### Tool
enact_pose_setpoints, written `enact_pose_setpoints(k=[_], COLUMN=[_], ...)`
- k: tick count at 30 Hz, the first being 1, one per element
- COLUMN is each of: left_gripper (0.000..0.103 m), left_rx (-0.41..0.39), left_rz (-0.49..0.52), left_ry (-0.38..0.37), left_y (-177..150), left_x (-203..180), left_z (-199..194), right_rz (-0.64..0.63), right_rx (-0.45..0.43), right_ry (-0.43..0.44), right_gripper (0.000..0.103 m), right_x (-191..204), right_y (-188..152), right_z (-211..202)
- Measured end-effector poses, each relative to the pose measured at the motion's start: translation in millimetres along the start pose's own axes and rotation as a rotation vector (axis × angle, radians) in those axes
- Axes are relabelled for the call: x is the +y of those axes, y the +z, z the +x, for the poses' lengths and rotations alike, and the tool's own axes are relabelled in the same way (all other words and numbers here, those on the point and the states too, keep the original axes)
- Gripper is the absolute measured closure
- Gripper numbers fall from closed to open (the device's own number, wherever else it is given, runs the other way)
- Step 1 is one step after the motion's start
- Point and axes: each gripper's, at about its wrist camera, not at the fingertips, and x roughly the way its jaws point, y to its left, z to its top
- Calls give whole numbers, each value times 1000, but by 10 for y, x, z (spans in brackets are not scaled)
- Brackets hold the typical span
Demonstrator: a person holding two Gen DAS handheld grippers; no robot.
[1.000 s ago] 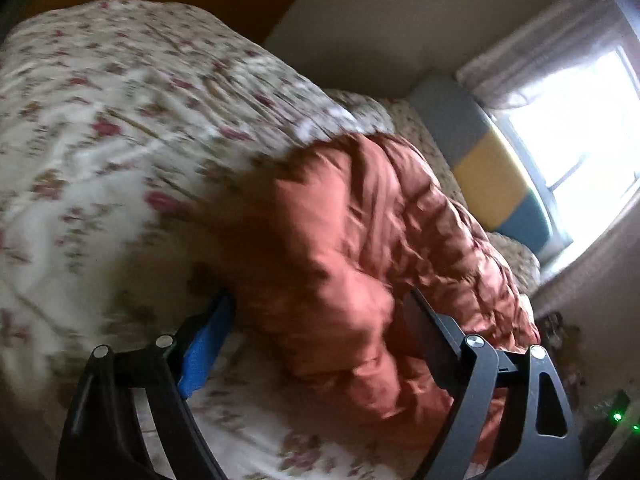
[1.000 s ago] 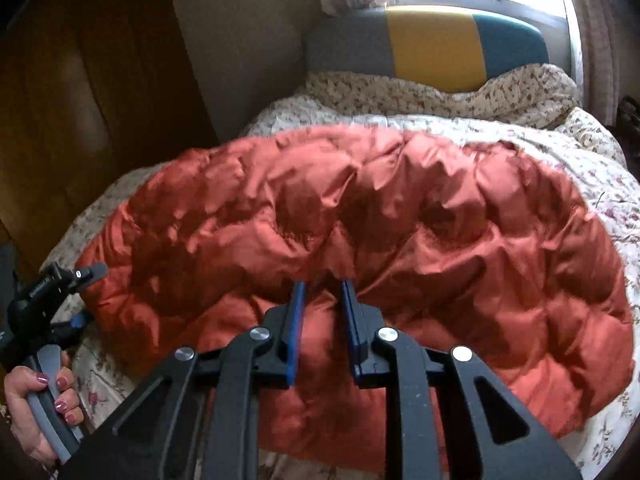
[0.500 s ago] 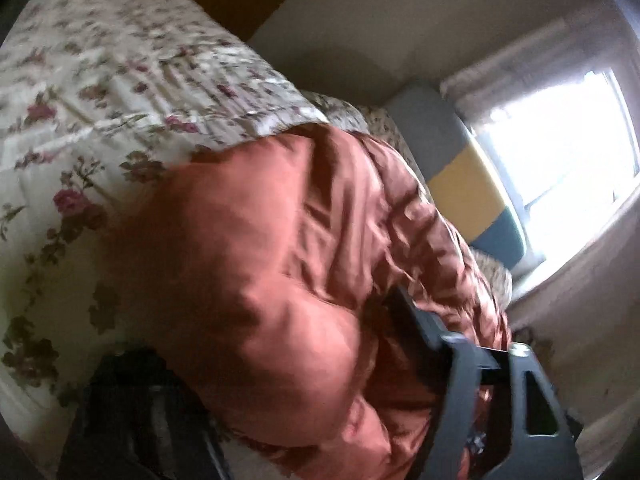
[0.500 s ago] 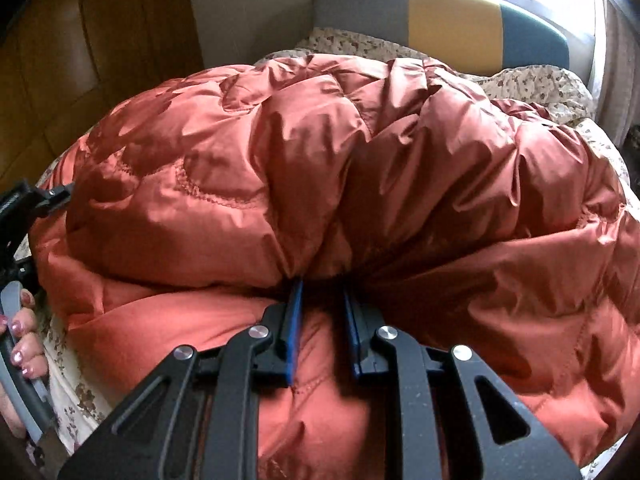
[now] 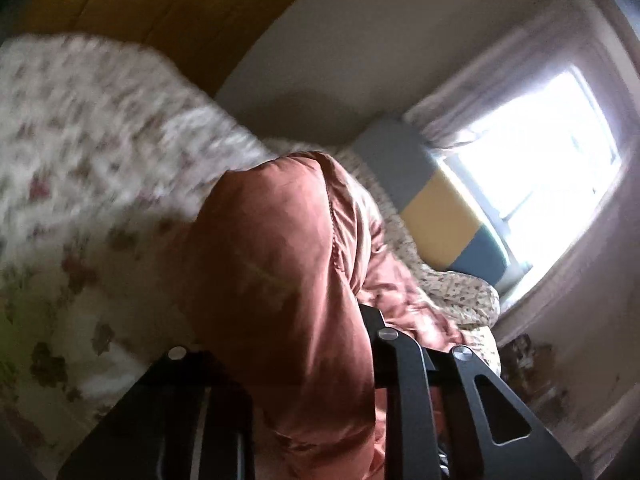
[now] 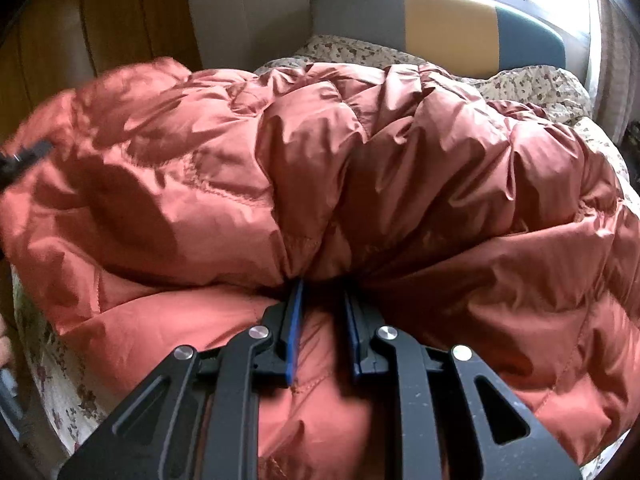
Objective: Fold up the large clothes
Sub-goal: 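Lift the jacket corner with the left gripper while the right gripper opens and withdraws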
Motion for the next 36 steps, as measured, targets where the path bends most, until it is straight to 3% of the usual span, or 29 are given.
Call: enact_pose_setpoints(k=[9,12,14,17,25,31,36], left_gripper=[82,82,82,82,82,82,82], left_rx=[-81,-91,-100,-107,-101,-80,-44], left_rz=[295,367,411,460,557,642,741], left_ry=[-108,-123,-123,-129,-183,-224,-260], left_y=[-100,-151,-196,-276,-519,-773,-1068], left_x=[-907,-1088,-1207,-1355,-1695,-1994,-2221], left_z=[-297,-346,-361,-378,-398,-351,-212], right_rz=[79,144,149,146,397,531,550], right_rx=[-17,-73,-134,-162,-158,-146,-146], right_ry=[55,77,43,-82,-242,-206,-186], right_gripper=[83,66,57,57,57,53,52], right_x=[-152,-326,-454,-687,-1574,-1853,-1953], right_y=[20,-6,-28,-77,-487,-692,-774], right_z=[-133,-403,-654,-901,-1233,-1302,-1400])
